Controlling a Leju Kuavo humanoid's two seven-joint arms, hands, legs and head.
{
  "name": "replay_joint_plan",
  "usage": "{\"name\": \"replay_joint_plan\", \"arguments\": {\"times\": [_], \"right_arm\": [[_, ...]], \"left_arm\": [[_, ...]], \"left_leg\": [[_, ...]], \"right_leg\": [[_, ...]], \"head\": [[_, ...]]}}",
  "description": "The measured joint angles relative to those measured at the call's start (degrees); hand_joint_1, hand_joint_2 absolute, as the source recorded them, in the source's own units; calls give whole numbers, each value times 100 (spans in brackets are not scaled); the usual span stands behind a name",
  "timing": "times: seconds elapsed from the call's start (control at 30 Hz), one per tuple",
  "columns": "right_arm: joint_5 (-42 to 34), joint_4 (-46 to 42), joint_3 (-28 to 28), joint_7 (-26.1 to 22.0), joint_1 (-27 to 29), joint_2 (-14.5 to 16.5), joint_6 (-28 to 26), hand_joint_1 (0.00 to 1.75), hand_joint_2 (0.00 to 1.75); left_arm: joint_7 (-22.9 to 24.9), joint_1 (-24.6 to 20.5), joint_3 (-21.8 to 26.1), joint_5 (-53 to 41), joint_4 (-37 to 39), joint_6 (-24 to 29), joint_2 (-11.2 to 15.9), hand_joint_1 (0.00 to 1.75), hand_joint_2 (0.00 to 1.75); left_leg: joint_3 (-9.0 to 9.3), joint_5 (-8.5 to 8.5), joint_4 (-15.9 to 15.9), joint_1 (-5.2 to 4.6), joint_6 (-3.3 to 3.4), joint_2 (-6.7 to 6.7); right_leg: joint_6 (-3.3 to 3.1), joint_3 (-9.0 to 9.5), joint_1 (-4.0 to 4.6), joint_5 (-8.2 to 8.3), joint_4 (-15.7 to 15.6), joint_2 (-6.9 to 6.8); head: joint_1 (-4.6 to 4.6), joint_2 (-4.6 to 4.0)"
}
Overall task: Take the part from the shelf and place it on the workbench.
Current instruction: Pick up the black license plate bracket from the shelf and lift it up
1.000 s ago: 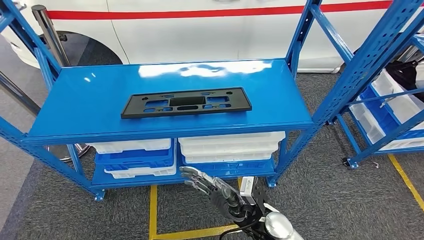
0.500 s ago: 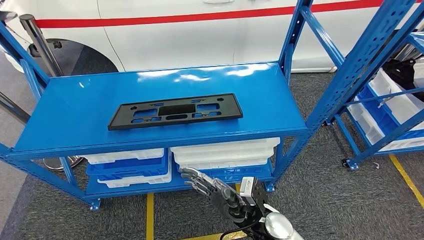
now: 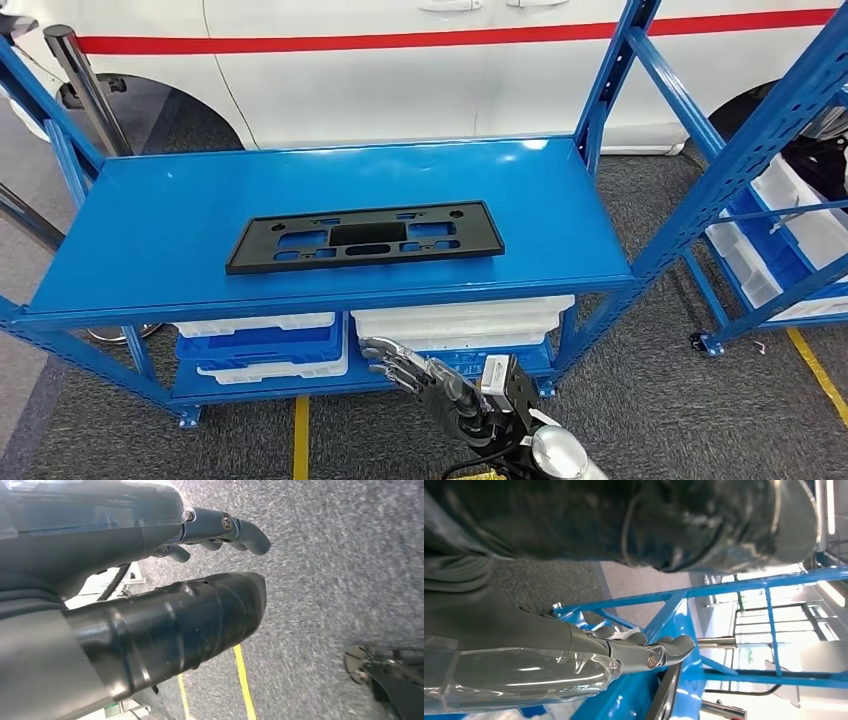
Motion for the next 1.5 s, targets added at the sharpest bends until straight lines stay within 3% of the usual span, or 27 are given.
{"name": "replay_joint_plan", "arguments": {"times": [0.13, 0.2, 0.3, 0.33, 0.37, 0.4, 0.47, 0.5, 0.53, 0.63, 0.73, 0.77, 0.83, 0.87, 0.9, 0.93, 1.0, 1.07, 1.17, 1.23, 1.27, 1.37, 1.4, 1.43, 1.5], "right_arm": [[0, -5, 0, 3, 0, -15, 9, 0, 0], [1, -13, 2, 2, -7, -19, 13, 0, 0], [0, -18, 14, 2, -9, -22, 14, 0, 0], [0, -18, 20, 2, -6, -24, 14, 0, 0], [0, -18, 25, 2, -3, -25, 15, 0, 0], [0, -18, 28, 2, -3, -25, 15, 0, 0], [0, -18, 32, 2, -4, -25, 16, 0, 0], [0, -18, 32, 2, -5, -25, 16, 0, 0], [0, -18, 33, 2, -7, -26, 17, 0, 0], [-1, -18, 36, 3, -10, -27, 20, 0, 0], [-9, -29, 37, 3, -17, -30, 21, 0, 0], [-13, -32, 37, 3, -18, -31, 22, 0, 0], [-17, -30, 39, 3, -8, -39, 22, 0, 0], [-17, -26, 40, 4, 1, -45, 22, 0, 0], [-17, -22, 42, 4, 8, -52, 23, 0, 0], [-17, -20, 43, 4, 10, -57, 23, 0, 0], [-17, -17, 44, 4, 9, -66, 25, 0, 0], [-17, -17, 45, 5, 6, -71, 25, 0, 0], [-19, -19, 46, 6, 6, -76, 27, 0, 0], [-20, -20, 46, 5, 3, -77, 27, 0, 0], [-20, -21, 47, 4, 1, -77, 27, 0, 0], [-20, -19, 54, 6, 2, -77, 29, 0, 0], [-20, -18, 56, 7, 3, -77, 30, 0, 0], [-20, -18, 59, 7, 4, -77, 31, 0, 0], [-23, -18, 65, 7, 3, -77, 33, 0, 0]], "left_arm": [[-11, -19, 0, 1, 1, -1, -1, 0, 0], [-14, -25, 0, 1, 1, 0, 2, 0, 0], [-15, -17, 0, 1, 1, -1, 2, 0, 0], [-16, -11, 0, 1, 1, -2, 2, 0, 0], [-17, -5, 0, 1, 1, -2, 2, 0, 0], [-19, 2, 0, 1, 1, -2, 4, 0, 0], [-22, 9, 0, 1, 1, -2, 11, 0, 0], [-23, 8, 0, 1, 1, -1, 15, 0, 0], [-26, -1, -1, 1, 1, -1, 18, 0, 0], [-34, -25, -2, -1, 1, 0, 19, 0, 0], [-44, -13, -1, -1, 1, 0, 11, 0, 0], [-48, -11, 0, -1, 1, 0, 10, 0, 0], [-48, -12, 0, -1, 1, 0, 12, 0, 0], [-48, -12, 0, -1, 1, -2, 12, 0, 0], [-48, -11, 0, 0, 1, -4, 12, 0, 0], [-48, -9, 0, 1, 2, -7, 11, 0, 0], [-47, -3, 0, 1, 3, -11, 9, 0, 0], [-47, -7, 0, 1, 3, -13, 8, 0, 0], [-47, -17, -1, 1, 3, -13, 8, 0, 0], [-47, -20, 0, 1, 3, -10, 9, 0, 0], [-47, -21, -1, 1, 4, -9, 9, 0, 0], [-47, -13, -1, 3, 7, -6, 7, 0, 0], [-47, -9, 0, 5, 7, -5, 7, 0, 0], [-47, -5, 0, 7, 8, -4, 9, 0, 0], [-47, -1, 0, 8, 8, 0, 14, 0, 0]], "left_leg": [[47, -77, -22, 0, -131, 8], [-55, -238, 239, 7, -181, 11], [-656, -628, 1294, 14, -222, 7], [-833, -642, 1536, 15, -229, 8], [-918, -542, 1580, 15, -227, 8], [-894, -329, 1399, 13, -214, 8], [-635, 156, 671, -3, -153, 6], [-507, 289, 350, -17, -118, 5], [-428, 334, 160, -32, -89, 4], [-383, 288, 62, -51, -36, 1], [-277, 291, -45, 7, 33, 7], [-237, 287, -73, 22, 59, 11], [-200, 257, -80, 20, 92, 16], [-183, 239, -78, 19, 94, 14], [-158, 215, -76, 20, 89, 11], [-124, 188, -72, 23, 77, 8], [-53, 116, -58, 31, 36, 3], [-21, 47, -27, 18, -32, -6], [-5, 6, -40, 11, -137, -8], [-51, -124, 121, 26, -191, -4], [-157, -265, 359, 32, -210, -5], [-718, -707, 1429, 37, -237, -5], [-826, -696, 1588, 36, -234, -5], [-823, -567, 1520, 35, -222, -5], [-550, -118, 833, 22, -160, -6]], "right_leg": [[-103, 124, 24, -53, -230, 27], [-176, 199, -4, -72, -292, 26], [-250, 285, 11, -134, -314, 7], [-260, 312, 21, -161, -310, 10], [-262, 347, 30, -191, -306, 17], [-260, 392, 37, -224, -303, 28], [-240, 488, 54, -296, -301, 41], [-219, 514, 64, -329, -295, 45], [-195, 524, 72, -354, -294, 43], [-134, 534, 73, -385, -316, 33], [-49, 504, 73, -520, -140, 25], [-16, 381, 61, -646, 118, 24], [34, -67, 25, -927, 882, 21], [54, -274, 5, -977, 1173, 20], [69, -391, -14, -908, 1271, 19], [79, -392, -31, -723, 1141, 15], [84, -137, -57, -236, 427, 4], [52, 89, -43, -31, -115, 3], [-55, 128, -18, -59, -212, 21], [-141, 158, -27, -63, -246, 24], [-177, 174, -33, -66, -262, 18], [-234, 186, 1, -91, -261, 5], [-243, 193, 16, -99, -259, 8], [-248, 207, 27, -106, -257, 14], [-242, 251, 44, -125, -256, 27]], "head": [[0, 0], [-2, 0], [-4, 0], [-4, 0], [-4, 0], [-4, 0], [-3, 0], [-3, 0], [-1, 0], [-2, 0], [3, 0], [7, 0], [7, 0], [8, 0], [7, 0], [8, 0], [9, 0], [7, 0], [4, 0], [2, 0], [2, 0], [2, 0], [1, 0], [1, 0], [1, 0]]}}
